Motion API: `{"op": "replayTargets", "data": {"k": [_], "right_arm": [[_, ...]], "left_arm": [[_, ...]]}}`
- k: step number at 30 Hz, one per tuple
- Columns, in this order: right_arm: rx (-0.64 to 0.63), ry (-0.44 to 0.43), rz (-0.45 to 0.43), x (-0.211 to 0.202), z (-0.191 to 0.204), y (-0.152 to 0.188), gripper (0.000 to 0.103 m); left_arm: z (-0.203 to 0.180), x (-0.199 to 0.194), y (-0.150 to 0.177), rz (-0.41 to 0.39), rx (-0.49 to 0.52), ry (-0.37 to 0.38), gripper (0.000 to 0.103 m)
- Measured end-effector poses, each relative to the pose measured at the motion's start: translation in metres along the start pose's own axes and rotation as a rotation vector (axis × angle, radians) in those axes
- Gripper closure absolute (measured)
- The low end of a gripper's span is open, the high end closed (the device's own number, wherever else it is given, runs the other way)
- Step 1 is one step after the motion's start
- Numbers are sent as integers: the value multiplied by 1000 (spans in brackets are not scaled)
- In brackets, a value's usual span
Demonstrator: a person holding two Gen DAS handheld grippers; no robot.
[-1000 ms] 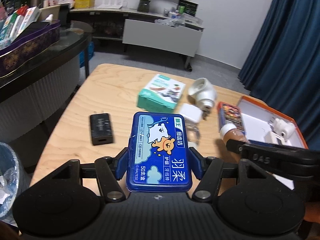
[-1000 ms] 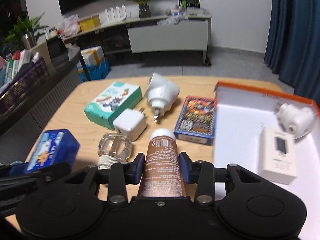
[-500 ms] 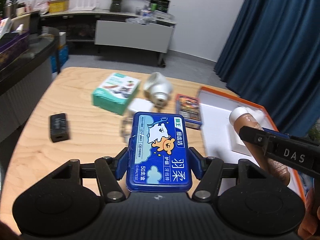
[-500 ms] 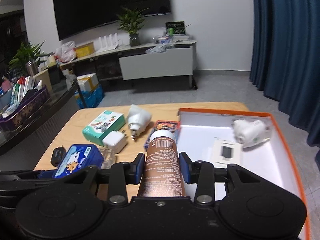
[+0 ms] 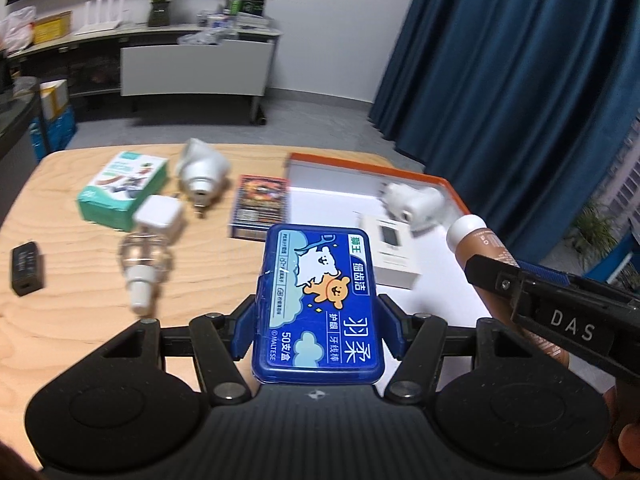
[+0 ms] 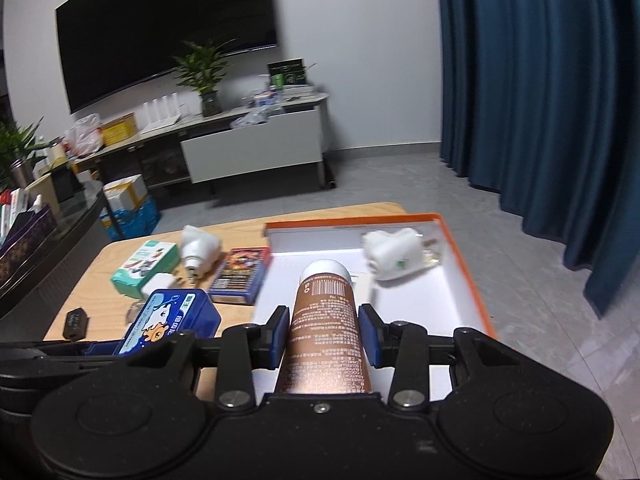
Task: Organize rigid objects
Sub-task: 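Carry the blue tin and bronze tube with both grippers over the white box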
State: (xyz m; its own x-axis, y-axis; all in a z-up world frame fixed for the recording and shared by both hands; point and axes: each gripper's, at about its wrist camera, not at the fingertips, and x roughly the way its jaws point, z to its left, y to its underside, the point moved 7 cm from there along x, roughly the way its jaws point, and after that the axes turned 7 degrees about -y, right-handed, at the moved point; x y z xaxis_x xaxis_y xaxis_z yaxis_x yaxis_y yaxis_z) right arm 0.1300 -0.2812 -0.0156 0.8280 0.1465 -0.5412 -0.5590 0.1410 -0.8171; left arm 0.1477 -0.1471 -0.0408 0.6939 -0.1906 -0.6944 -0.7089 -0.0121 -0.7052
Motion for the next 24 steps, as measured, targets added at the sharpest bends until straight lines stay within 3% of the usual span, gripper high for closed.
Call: {"op": "replayTargets", "data": {"k": [12, 24], "right_arm": [[77, 89, -43, -24, -55, 2, 56], [88, 87, -67, -23, -70, -4, 56]], "left_arm": [[-61, 11, -3, 9, 78, 81, 41], [-64, 15, -16, -22, 71, 41, 41]]}}
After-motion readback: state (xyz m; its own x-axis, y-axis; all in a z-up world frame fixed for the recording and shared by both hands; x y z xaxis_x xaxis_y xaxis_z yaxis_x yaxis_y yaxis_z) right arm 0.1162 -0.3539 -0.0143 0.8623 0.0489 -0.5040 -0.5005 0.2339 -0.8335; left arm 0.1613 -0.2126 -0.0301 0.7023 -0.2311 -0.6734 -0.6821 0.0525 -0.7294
